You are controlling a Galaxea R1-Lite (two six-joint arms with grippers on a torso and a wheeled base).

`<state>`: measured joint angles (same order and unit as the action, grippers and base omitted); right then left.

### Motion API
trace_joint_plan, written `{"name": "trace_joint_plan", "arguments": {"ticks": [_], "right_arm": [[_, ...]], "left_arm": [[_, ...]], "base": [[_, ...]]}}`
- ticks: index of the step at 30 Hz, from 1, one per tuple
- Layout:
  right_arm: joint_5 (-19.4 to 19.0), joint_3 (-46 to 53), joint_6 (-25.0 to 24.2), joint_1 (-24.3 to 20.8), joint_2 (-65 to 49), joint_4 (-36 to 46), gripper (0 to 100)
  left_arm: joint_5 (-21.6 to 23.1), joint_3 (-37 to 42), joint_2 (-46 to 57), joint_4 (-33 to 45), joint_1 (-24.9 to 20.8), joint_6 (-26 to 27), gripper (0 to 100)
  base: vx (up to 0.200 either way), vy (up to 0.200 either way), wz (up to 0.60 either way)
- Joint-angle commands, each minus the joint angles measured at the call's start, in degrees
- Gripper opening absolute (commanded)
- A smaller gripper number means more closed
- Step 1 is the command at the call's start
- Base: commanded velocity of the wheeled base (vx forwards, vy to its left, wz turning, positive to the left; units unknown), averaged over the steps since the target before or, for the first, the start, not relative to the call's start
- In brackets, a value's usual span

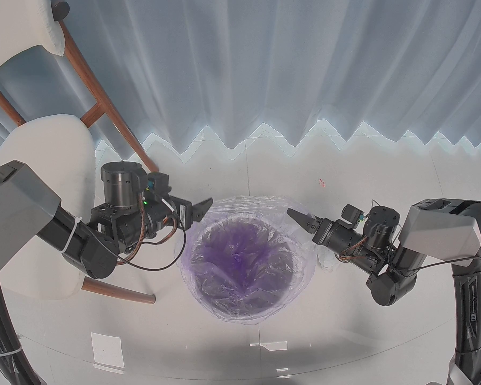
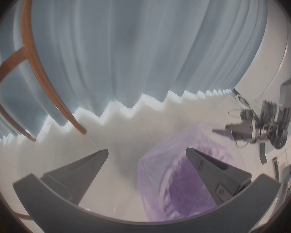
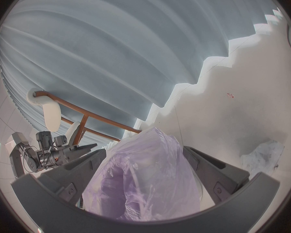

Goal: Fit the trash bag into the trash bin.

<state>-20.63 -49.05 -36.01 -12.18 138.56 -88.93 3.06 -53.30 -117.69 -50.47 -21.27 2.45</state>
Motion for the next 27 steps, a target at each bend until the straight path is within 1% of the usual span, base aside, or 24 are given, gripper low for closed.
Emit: {"name": "trace_joint_plan", "arguments": {"ticks": [1, 2, 3, 5, 7, 8, 11, 13, 17, 21, 23, 24, 25, 27], "right_arm": [[-0.03, 0.54, -0.64, -0.04, -4.26, -0.98, 100], [-0.03, 0.54, -0.64, -0.04, -4.26, -0.98, 100], [0.06, 0.89, -1.43, -0.04, -5.93, -0.89, 100], [-0.03, 1.86, -2.75, -0.13, -8.92, -0.81, 100], [-0.03, 1.95, -2.84, -0.13, -9.27, -0.81, 100], [-0.20, 3.00, -3.63, -0.48, -12.00, -0.45, 100], [-0.20, 3.44, -3.80, -1.44, -14.11, -0.19, 100], [-0.12, 4.05, -3.80, -2.24, -15.25, 0.78, 100], [-0.03, 4.32, -3.45, -2.94, -15.60, 2.45, 100], [-0.03, 4.41, -3.19, -3.03, -14.98, 2.62, 100], [0.06, 4.41, -2.92, -3.03, -14.81, 2.53, 100], [0.06, 4.41, -2.92, -3.03, -14.81, 2.53, 100], [0.06, 4.49, -2.49, -3.03, -14.90, 2.53, 100], [0.06, 4.67, -2.13, -3.03, -14.98, 2.45, 100]], "left_arm": [[0.28, 2.06, 2.73, -9.82, -0.17, -4.91, 100], [0.28, 2.06, 2.73, -9.82, -0.17, -4.91, 100], [0.63, 4.25, 3.69, -12.64, -0.17, -6.05, 100], [2.39, 8.39, 5.80, -16.86, 0.53, -6.23, 100], [2.74, 8.91, 6.07, -17.38, 0.53, -6.23, 100], [5.20, 14.45, 7.82, -22.39, 0.62, -6.32, 100], [7.31, 20.60, 7.91, -27.23, 0.18, -6.14, 100], [7.40, 22.36, 7.56, -28.11, -0.17, -5.88, 100], [7.93, 23.06, 7.03, -27.23, 0.35, -5.88, 100], [6.52, 22.98, 4.13, -27.93, -0.52, -5.88, 100], [4.15, 22.89, 3.08, -28.54, -2.28, -5.88, 100], [4.15, 22.89, 3.08, -28.54, -2.28, -5.88, 100], [-0.07, 22.10, 2.11, -28.81, -3.78, -6.49, 100], [-1.65, 21.48, 1.76, -28.54, -4.30, -7.99, 100]], "base": [[0.000, 0.000, 0.00], [0.000, 0.000, 0.00], [0.000, 0.000, 0.00], [-0.200, 0.000, 0.00], [-0.200, 0.000, 0.00], [-0.200, 0.000, 0.00], [-0.200, 0.000, 0.00], [-0.200, 0.000, 0.00], [-0.200, 0.000, 0.00], [-0.200, 0.000, 0.00], [-0.200, 0.000, 0.00], [-0.200, 0.000, 0.00], [0.000, 0.000, 0.00], [0.000, 0.000, 0.00]]}}
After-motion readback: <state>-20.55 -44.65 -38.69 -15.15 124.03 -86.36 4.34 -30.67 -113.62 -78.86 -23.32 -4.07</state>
